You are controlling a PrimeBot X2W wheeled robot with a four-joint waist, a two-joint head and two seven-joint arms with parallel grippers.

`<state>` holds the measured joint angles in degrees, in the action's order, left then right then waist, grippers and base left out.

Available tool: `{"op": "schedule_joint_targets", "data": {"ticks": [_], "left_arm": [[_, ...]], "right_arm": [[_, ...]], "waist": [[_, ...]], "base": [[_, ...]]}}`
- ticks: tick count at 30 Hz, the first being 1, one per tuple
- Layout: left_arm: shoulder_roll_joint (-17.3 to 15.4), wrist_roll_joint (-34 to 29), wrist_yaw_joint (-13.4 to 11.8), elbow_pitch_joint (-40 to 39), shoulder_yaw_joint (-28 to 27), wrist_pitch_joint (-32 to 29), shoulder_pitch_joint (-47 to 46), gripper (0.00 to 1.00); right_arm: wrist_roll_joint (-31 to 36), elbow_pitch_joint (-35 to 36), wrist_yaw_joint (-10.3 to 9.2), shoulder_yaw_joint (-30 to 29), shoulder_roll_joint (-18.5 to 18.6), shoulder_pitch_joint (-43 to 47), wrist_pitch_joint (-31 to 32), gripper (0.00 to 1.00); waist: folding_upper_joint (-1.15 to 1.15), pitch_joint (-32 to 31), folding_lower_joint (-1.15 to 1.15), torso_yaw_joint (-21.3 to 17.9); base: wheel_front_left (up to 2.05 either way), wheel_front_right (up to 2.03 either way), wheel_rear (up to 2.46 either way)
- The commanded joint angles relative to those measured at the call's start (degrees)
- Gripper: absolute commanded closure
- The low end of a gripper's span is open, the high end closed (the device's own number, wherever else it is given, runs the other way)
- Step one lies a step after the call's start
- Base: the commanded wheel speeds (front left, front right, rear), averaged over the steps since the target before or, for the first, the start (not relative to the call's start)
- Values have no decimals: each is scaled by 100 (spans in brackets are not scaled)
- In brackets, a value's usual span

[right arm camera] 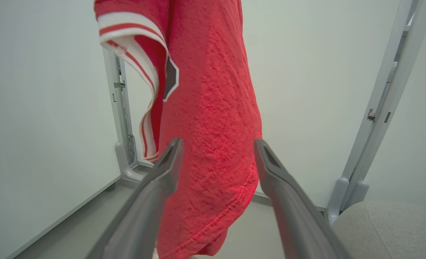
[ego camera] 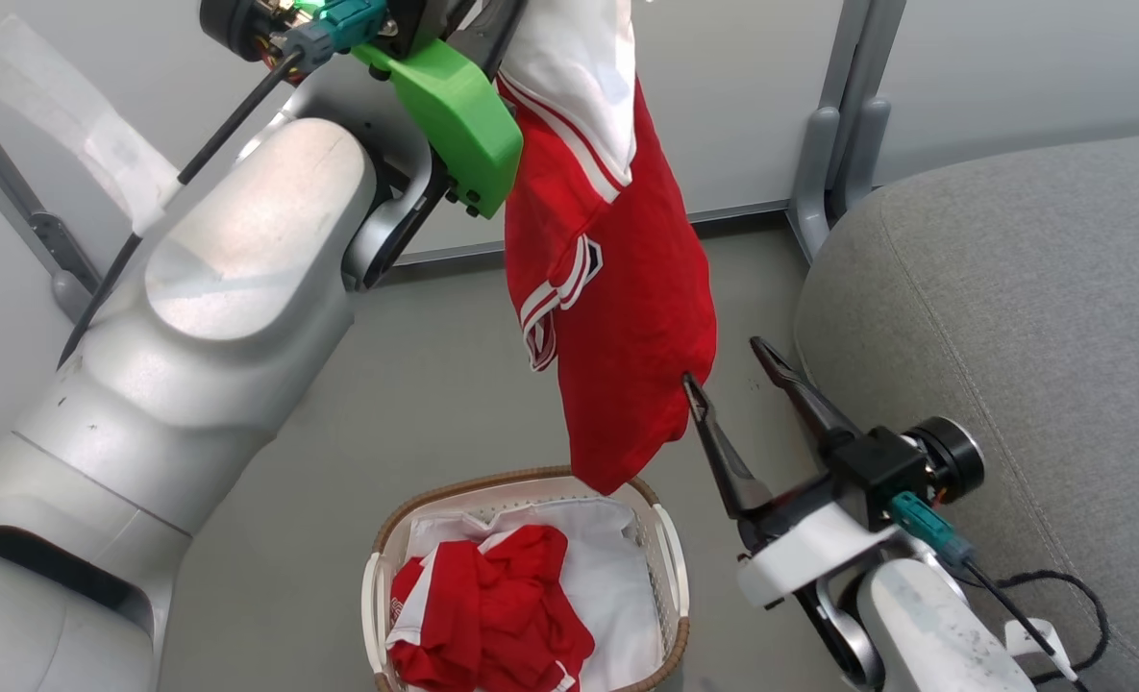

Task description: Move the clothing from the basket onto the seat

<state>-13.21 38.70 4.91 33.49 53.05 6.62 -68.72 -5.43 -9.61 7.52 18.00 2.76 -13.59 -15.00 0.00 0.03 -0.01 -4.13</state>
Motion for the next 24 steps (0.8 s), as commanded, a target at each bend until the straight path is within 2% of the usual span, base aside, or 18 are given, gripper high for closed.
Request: {"op": "schedule_joint_targets", "data": {"ticks": [1,8,14,24], "left_arm": [[52,11,-76,-3,-36,1,-120,100],[210,-33,-316,45,-12,-75,-195,100],[400,-48,-441,118,66,-177,-256,100],[708,23,-500,121,227,-332,-236,100]], "right_arm": [[-17,-53,-6,136,23,-166,-28,0],[-158,-431,-6,899,24,-846,-28,0],[-420,-836,-6,1335,22,-1372,-28,0],[-674,-1487,-6,1345,22,-1906,-28,0]], "waist": [[0,3,1,13],[0,24,1,47],[0,36,1,153],[0,-1,1,477]], "base": [[0,0,0],[0,0,0],[0,0,0],[0,0,0]]}}
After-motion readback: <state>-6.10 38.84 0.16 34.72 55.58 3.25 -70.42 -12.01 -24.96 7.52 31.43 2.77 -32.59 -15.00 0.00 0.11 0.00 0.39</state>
